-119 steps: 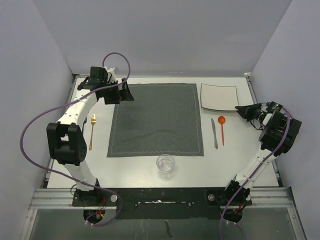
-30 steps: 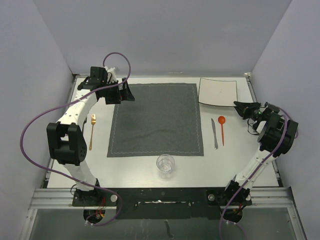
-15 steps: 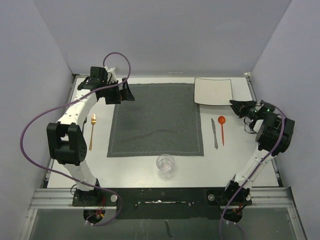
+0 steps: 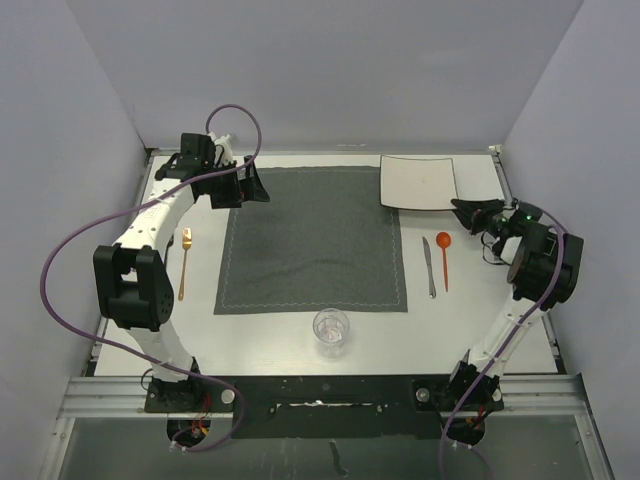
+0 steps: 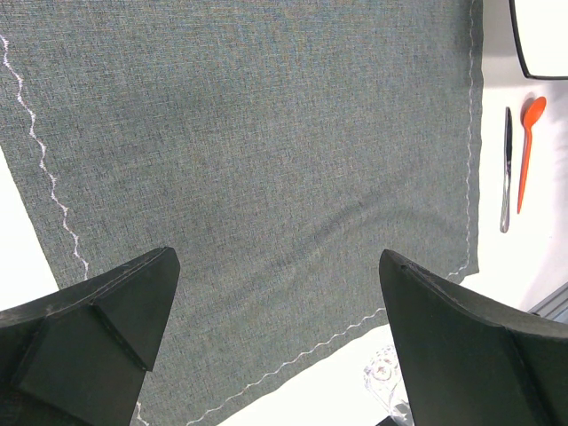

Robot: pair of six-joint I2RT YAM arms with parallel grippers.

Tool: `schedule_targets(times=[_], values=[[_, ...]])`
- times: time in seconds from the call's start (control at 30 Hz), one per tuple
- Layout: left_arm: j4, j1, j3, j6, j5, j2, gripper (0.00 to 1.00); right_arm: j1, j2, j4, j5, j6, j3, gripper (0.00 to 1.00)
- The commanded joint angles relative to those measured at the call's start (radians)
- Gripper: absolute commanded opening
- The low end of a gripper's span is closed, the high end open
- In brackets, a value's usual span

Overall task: Set the dinner table for one person
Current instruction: Pick up the plate at the center of the board, then place the plate on the napkin.

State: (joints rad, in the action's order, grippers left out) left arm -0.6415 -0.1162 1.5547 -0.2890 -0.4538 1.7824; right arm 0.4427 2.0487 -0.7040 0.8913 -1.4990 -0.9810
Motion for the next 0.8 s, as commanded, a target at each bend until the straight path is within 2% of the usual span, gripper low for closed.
schedule_targets(times=[0.0, 0.77], values=[[0.043, 0.001, 0.008, -0.005, -0.013, -0.029, 0.98, -0.018, -0.103, -0.196, 0.073, -0.052, -0.03, 0.0], [0.019, -0.011, 0.009, -0.02, 0.02, -0.044, 0.98, -0.108, -0.144, -0.243, 0.044, -0.07, 0.029, 0.0]])
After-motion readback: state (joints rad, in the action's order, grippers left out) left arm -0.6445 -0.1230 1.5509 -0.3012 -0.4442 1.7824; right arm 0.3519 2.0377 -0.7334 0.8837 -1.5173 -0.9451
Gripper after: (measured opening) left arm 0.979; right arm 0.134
